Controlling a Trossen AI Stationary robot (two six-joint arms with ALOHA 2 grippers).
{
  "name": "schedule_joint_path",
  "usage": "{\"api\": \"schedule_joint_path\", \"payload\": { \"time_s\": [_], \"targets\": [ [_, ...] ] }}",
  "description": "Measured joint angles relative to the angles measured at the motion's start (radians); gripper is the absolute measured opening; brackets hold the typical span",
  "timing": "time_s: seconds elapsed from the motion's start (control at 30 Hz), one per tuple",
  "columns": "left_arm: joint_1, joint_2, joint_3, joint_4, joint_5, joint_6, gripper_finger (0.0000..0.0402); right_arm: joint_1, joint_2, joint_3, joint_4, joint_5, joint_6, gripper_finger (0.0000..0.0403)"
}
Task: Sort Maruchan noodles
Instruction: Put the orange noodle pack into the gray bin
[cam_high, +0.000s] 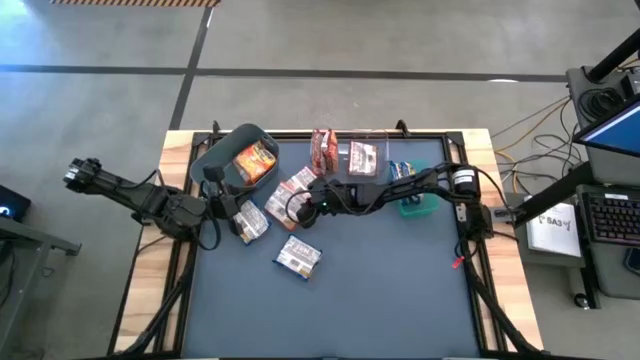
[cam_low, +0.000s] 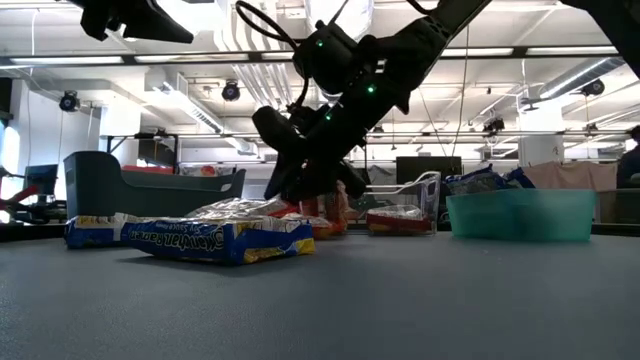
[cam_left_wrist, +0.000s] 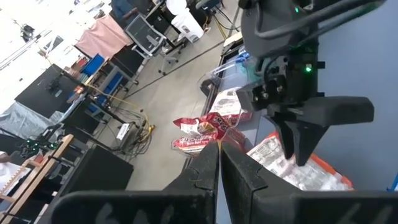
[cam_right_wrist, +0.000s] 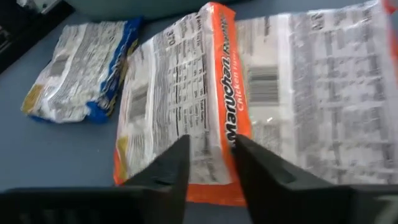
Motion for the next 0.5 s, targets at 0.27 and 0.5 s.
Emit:
{"api": "schedule_joint_path", "payload": {
  "time_s": [0.27,0.5],
  "targets": [
    [0.0,0.036,0.0,0.051,0.187,-0.013,0.0,0.019,-0.019,-0.001,-0.045,-0.104,-0.043,0.0014],
    [0.0,0.203,-0.028,0.056,0.237,-0.261,0.0,0.046,-0.098,-0.001,-0.194,-0.132,-0.08,0.0009]
  ]
}}
